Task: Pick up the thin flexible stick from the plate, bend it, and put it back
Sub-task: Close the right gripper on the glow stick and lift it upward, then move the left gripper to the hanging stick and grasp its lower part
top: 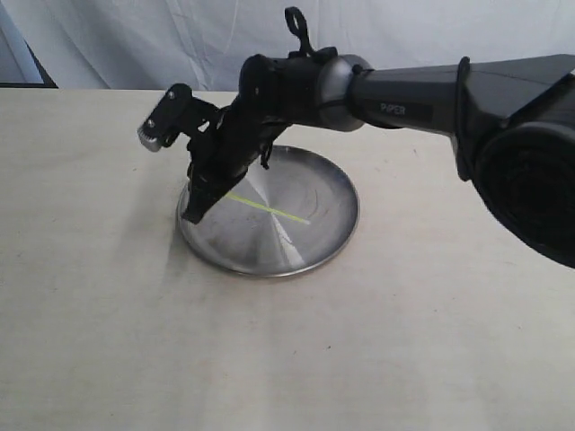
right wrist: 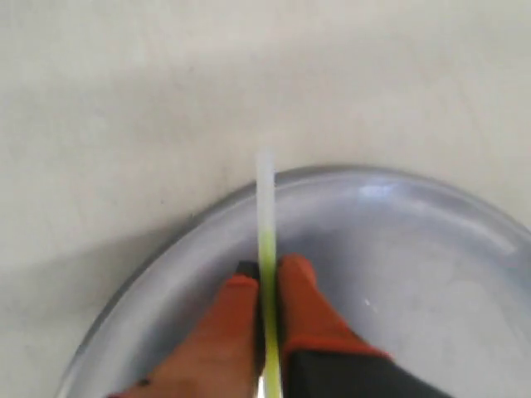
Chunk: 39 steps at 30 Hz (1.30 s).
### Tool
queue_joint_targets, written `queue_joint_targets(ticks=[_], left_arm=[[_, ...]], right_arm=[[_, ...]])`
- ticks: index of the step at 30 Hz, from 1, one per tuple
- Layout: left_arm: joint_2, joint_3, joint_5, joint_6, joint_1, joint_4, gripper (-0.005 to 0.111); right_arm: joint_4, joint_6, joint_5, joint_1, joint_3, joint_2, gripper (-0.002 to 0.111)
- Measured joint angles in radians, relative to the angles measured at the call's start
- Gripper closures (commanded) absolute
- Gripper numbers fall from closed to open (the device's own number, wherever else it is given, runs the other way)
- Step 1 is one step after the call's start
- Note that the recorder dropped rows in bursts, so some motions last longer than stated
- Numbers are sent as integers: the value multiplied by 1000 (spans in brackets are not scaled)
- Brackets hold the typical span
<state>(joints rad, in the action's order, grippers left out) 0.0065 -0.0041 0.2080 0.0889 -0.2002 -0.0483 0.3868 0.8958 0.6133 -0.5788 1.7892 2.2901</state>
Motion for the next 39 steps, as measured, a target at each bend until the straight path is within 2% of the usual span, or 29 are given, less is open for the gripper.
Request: queue_joint_targets(ticks=[10, 16, 19, 21, 25, 29, 33, 36, 37, 39], left_arm=[[0, 0, 0, 0, 0, 0, 107], [0, 0, 0, 0, 0, 12, 107], [0, 2, -49, 0, 0, 80, 107], [0, 2, -136, -27, 0, 48, 107], [0, 2, -328, -179, 0, -150, 107], [-1, 2, -481, -402, 0, -354, 107], [-1, 2, -560, -565, 0, -434, 107], [-2, 2, -546, -639, 0, -452, 107], [-2, 0, -508, -691, 0, -455, 107], [-2, -25, -340, -778, 0, -444, 107]], right_arm=[[160, -223, -8, 0, -2, -135, 109], [263, -288, -10, 0, -71, -248, 109], [344, -293, -12, 0, -140, -310, 109], [399, -292, -12, 0, -199, -350, 109], [495, -268, -40, 0, -318, -432, 109], [573, -220, -78, 0, -428, -501, 109], [670, -149, -111, 0, -500, -563, 109], [740, -100, -114, 0, -519, -589, 109], [770, -81, -112, 0, -521, -594, 109], [831, -44, -109, 0, -523, -595, 109]])
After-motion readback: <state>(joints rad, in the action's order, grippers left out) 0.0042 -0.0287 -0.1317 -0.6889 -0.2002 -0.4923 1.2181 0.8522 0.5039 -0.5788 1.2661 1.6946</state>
